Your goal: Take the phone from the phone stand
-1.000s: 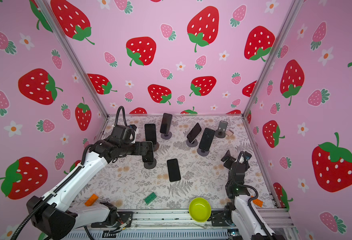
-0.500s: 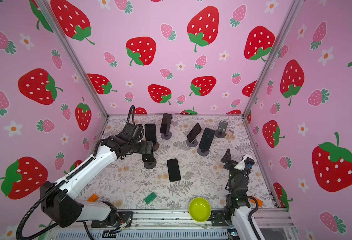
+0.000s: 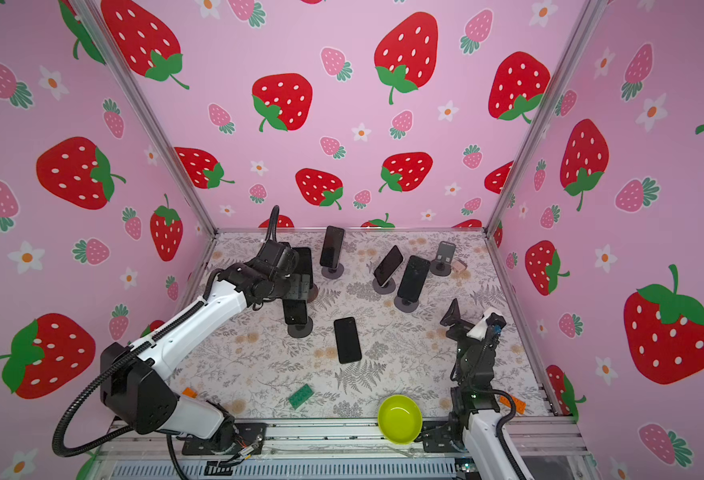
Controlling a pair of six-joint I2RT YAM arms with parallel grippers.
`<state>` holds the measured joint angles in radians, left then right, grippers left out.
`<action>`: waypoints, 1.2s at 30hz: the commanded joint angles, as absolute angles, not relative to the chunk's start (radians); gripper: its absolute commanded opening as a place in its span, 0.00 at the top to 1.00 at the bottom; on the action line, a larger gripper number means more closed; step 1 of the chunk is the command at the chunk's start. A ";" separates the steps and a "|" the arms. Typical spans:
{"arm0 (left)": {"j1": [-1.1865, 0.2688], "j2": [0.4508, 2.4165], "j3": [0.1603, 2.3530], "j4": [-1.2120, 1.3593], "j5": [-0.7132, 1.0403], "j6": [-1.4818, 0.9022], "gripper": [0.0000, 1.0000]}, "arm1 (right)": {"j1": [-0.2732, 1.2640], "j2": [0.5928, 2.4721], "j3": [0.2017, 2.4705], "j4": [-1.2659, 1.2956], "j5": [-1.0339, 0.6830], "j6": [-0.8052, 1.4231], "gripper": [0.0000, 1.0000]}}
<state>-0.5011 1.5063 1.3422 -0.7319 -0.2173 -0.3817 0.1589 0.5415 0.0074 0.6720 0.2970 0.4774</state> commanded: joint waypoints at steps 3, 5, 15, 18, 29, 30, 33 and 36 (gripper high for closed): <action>-0.546 1.536 1.389 -0.752 -0.353 -0.411 0.01 | 0.163 0.577 -0.011 0.681 0.288 0.495 0.00; -0.547 1.546 1.390 -0.752 -0.349 -0.419 0.01 | 0.163 0.578 -0.011 0.681 0.284 0.494 0.00; -0.542 1.599 1.402 -0.772 -0.386 -0.476 0.01 | 0.162 0.574 -0.013 0.680 0.290 0.500 0.00; -0.540 1.613 1.396 -0.764 -0.358 -0.492 0.01 | 0.163 0.576 -0.010 0.675 0.289 0.500 0.00; -0.534 1.618 1.366 -0.756 -0.304 -0.529 0.06 | 0.162 0.574 -0.012 0.676 0.294 0.504 0.00; -0.533 1.614 1.356 -0.755 -0.303 -0.533 0.06 | 0.162 0.579 -0.010 0.676 0.294 0.503 0.00; -0.534 1.596 1.326 -0.736 -0.292 -0.536 0.05 | 0.163 0.583 -0.006 0.672 0.293 0.502 0.00; -0.533 1.574 1.298 -0.712 -0.275 -0.515 0.04 | 0.162 0.584 -0.011 0.680 0.293 0.508 0.00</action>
<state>-0.5365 1.6058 1.3243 -0.7254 -0.2863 -0.5049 0.1589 0.5835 0.0074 0.6678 0.2901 0.4969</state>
